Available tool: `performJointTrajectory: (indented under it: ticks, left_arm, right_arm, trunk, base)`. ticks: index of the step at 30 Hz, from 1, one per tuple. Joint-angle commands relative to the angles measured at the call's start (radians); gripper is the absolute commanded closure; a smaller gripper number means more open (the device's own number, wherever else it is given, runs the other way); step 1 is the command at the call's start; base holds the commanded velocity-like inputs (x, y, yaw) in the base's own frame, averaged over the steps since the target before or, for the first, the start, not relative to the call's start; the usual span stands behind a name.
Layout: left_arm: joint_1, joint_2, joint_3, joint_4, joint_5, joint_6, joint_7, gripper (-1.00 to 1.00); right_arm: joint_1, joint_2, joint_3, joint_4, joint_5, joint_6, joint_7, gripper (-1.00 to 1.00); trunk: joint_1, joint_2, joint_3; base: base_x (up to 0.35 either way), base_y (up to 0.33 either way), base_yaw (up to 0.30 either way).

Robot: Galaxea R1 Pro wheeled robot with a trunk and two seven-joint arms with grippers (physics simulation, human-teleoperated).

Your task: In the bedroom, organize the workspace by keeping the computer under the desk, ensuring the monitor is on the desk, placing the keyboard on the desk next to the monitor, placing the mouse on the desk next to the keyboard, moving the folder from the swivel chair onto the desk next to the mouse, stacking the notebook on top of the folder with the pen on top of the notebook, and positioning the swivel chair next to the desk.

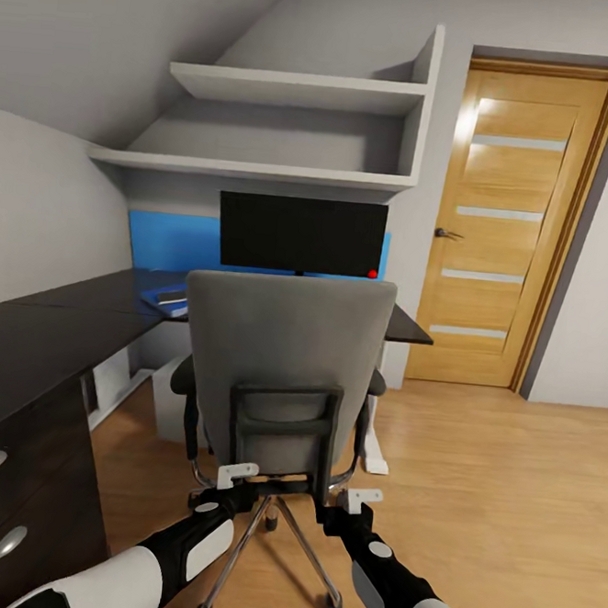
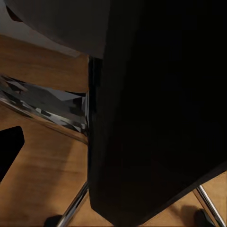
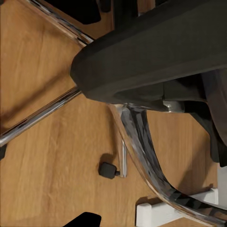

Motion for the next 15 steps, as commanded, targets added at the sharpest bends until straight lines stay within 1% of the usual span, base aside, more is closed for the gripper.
performJointTrajectory:
  ticks: [1, 9, 11, 15]
  left_arm:
    - [-0.001, 0.001, -0.006, 0.001, 0.016, -0.005, 0.006, -1.0]
    - [-0.001, 0.0, -0.006, 0.001, 0.016, -0.004, 0.006, -1.0]
    - [-0.001, 0.0, -0.006, 0.001, 0.016, -0.005, 0.006, -1.0]
    - [-0.001, -0.001, -0.006, 0.001, 0.016, -0.005, 0.006, -1.0]
  right_arm:
    - [-0.001, 0.0, 0.005, 0.001, -0.01, -0.005, -0.002, -1.0]
    - [-0.001, -0.001, 0.005, 0.001, -0.009, -0.005, -0.002, -1.0]
    - [-0.001, -0.001, 0.005, 0.001, -0.009, -0.005, -0.002, -1.0]
    - [-0.001, -0.001, 0.005, 0.001, -0.009, -0.005, -0.002, -1.0]
  trunk:
    - [0.0, 0.0, -0.001]
    - [0.0, 0.0, -0.001]
    - [0.0, 0.0, -0.001]
    - [0.0, 0.0, -0.001]
  base:
    - [0.117, 0.0, 0.0]
    - [0.029, 0.0, 0.0]
    - [0.146, 0.0, 0.0]
    - [0.238, 0.0, 0.0]
